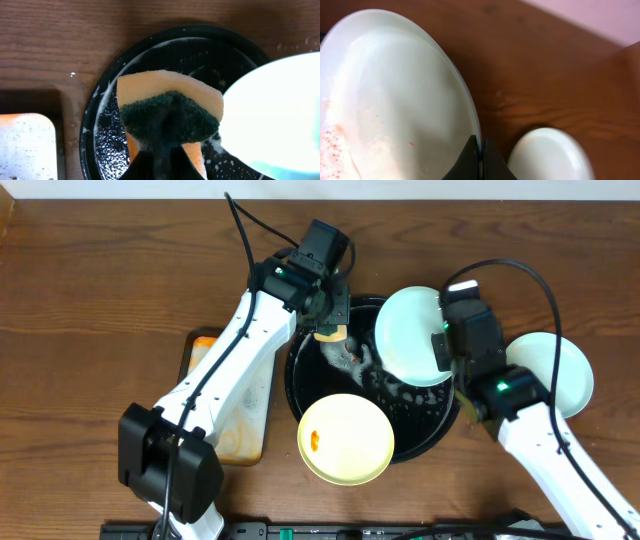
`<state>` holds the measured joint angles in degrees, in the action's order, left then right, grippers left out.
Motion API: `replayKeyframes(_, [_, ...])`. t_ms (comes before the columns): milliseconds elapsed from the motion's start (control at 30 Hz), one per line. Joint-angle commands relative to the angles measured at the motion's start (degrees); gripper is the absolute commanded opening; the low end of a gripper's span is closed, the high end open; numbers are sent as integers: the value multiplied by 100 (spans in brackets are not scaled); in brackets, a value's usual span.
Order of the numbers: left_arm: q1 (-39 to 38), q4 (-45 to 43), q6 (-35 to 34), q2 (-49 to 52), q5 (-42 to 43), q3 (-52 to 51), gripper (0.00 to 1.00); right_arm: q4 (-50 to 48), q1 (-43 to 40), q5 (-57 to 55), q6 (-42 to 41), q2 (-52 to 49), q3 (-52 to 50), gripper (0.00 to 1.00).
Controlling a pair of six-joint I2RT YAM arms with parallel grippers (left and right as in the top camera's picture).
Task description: Clean dirty plates on tray and stack at the side
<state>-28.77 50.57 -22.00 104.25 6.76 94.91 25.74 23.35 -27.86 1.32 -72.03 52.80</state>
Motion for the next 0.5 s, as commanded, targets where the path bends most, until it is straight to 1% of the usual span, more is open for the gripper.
replayKeyframes(0, [15, -2, 142, 13, 160, -181, 7, -24, 389, -1399, 531, 151, 83, 1])
replayKeyframes(100, [15, -4, 142, 13, 157, -295, 7, -24, 697, -2055, 704, 153, 83, 1])
replayKeyframes(467, [37, -13, 142, 13, 136, -476, 8, -223, 1582, -3657, 1370, 153, 83, 1])
